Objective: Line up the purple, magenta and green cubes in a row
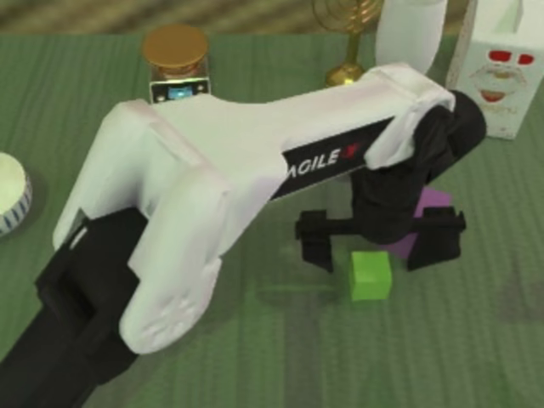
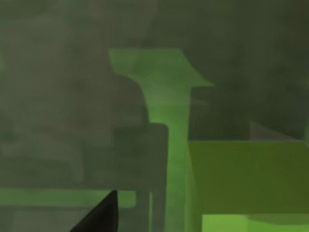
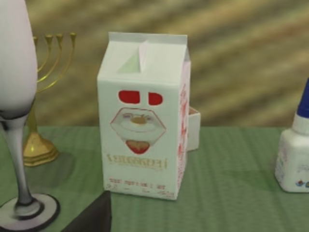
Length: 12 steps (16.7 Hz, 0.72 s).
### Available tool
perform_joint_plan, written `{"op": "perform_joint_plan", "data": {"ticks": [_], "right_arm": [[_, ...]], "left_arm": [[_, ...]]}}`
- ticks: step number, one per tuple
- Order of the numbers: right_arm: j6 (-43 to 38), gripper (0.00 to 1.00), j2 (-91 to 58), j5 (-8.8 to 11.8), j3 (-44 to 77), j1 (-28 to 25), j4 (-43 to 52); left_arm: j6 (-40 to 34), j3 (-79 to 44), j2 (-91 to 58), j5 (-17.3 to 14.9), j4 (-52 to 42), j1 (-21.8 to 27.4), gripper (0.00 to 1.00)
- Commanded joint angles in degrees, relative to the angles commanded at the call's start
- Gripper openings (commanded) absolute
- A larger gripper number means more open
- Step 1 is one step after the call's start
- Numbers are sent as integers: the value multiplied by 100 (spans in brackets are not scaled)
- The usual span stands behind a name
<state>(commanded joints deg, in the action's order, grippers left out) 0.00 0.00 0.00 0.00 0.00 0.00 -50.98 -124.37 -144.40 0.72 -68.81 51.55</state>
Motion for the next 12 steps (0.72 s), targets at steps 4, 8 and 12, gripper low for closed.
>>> {"op": "perform_joint_plan", "data": {"ticks": [4, 8, 12], "right_arm": [[0, 100, 0, 0, 0, 0, 0], [0, 100, 0, 0, 0, 0, 0], [0, 100, 0, 0, 0, 0, 0]], "left_arm": [[-6, -99, -17, 1, -100, -15, 100], [-39, -948, -52, -2, -923, -69, 100], [-25, -1623, -35, 0, -1595, -103, 100]]}}
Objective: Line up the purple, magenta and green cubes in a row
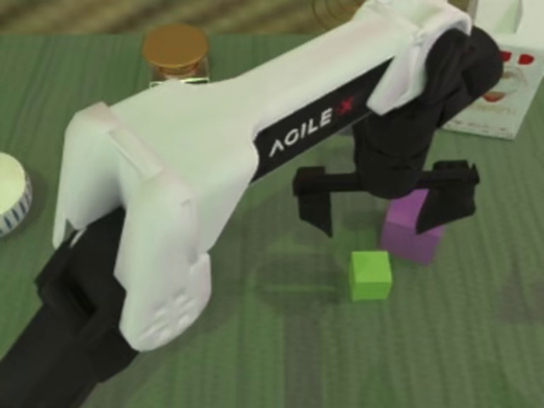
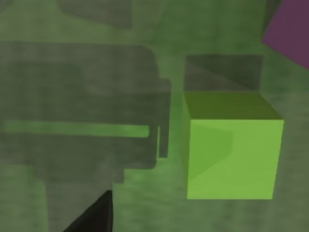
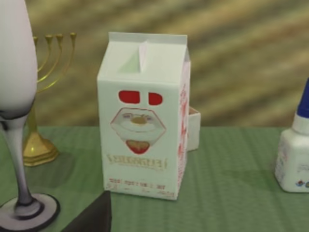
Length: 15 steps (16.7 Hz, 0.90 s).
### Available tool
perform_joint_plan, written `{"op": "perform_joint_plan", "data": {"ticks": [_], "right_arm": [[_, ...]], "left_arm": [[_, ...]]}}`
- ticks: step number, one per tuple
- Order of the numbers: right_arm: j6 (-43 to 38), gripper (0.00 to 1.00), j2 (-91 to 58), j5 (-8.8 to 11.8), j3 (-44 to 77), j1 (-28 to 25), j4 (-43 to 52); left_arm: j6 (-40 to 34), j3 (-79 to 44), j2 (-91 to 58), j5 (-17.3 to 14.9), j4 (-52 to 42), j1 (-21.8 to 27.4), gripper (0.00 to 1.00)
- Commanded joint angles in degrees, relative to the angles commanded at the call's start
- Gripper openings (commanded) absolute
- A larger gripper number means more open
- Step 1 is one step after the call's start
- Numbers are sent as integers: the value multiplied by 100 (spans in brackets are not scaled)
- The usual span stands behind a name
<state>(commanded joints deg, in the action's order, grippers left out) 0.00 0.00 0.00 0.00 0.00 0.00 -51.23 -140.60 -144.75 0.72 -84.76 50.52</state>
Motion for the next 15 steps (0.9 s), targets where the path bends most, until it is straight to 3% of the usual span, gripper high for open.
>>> {"op": "perform_joint_plan", "data": {"ticks": [5, 8, 11, 15], "right_arm": [[0, 100, 0, 0, 0, 0, 0], [0, 100, 0, 0, 0, 0, 0], [0, 100, 0, 0, 0, 0, 0], [0, 100, 0, 0, 0, 0, 0]], "left_arm": [[9, -10, 7, 0, -6, 27, 100], [380, 44, 34, -3, 25, -170, 100], [1255, 184, 98, -13, 94, -629, 100], [2979, 522, 227, -39, 214, -1499, 100]]}}
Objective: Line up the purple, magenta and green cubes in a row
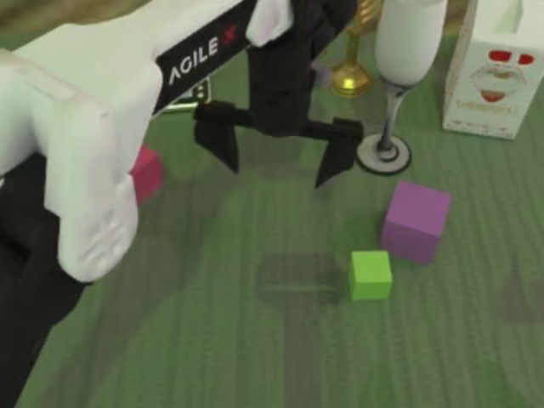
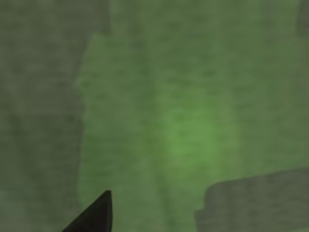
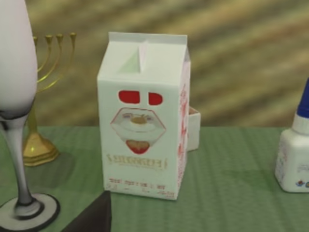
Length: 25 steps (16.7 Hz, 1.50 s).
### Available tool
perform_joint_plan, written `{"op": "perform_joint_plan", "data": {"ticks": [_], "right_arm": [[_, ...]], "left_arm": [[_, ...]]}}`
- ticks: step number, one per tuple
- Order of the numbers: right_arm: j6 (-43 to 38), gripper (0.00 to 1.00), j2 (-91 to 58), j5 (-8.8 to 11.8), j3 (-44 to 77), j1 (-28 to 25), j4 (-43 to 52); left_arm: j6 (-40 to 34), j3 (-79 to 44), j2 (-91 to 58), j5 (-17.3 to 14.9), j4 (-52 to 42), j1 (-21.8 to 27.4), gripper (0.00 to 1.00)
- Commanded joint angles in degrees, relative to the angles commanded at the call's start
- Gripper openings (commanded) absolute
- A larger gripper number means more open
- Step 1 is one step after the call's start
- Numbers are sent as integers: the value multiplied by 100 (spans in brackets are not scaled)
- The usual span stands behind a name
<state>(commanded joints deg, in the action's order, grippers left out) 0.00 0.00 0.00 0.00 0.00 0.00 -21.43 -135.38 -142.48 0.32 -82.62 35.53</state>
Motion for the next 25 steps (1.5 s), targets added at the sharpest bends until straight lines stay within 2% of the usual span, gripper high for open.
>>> {"op": "perform_joint_plan", "data": {"ticks": [6, 10, 13, 19, 25], "right_arm": [[0, 100, 0, 0, 0, 0, 0], [0, 100, 0, 0, 0, 0, 0], [0, 100, 0, 0, 0, 0, 0], [0, 100, 0, 0, 0, 0, 0], [0, 100, 0, 0, 0, 0, 0]], "left_arm": [[3146, 608, 220, -35, 194, -1435, 100], [4493, 891, 418, -52, 366, -2169, 100], [4865, 975, 505, -62, 441, -2408, 100], [4865, 1045, 475, -59, 529, -2397, 100], [4879, 2054, 274, -65, 1772, -2416, 100]]}}
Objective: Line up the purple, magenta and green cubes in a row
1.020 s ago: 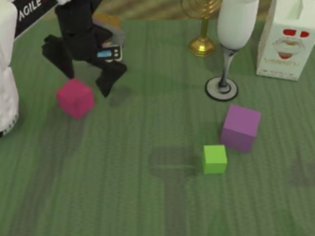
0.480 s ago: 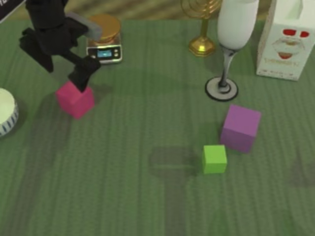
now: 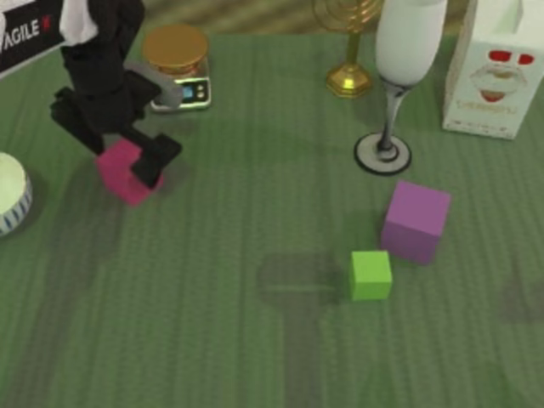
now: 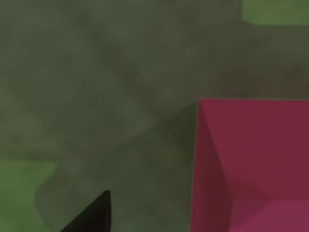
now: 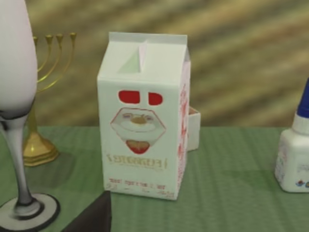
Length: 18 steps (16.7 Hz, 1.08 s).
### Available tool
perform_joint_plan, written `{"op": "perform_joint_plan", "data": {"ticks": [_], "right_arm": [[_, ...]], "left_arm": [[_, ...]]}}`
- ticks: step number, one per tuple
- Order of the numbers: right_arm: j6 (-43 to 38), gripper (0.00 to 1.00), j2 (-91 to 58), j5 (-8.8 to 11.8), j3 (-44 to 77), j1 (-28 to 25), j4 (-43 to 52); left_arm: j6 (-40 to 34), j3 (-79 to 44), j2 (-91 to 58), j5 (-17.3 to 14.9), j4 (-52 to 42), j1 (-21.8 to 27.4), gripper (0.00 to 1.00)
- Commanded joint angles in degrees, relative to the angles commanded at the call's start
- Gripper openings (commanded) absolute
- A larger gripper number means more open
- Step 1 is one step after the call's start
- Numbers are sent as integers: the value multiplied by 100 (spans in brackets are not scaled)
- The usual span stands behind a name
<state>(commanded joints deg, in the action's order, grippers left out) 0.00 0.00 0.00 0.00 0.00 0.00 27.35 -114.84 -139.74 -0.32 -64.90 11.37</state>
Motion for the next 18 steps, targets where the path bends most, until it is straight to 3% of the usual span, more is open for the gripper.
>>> {"op": "perform_joint_plan", "data": {"ticks": [7, 18], "right_arm": [[0, 100, 0, 0, 0, 0, 0], [0, 100, 0, 0, 0, 0, 0]], "left_arm": [[8, 400, -91, -1, 473, -7, 100], [8, 400, -91, -1, 473, -7, 17]]}}
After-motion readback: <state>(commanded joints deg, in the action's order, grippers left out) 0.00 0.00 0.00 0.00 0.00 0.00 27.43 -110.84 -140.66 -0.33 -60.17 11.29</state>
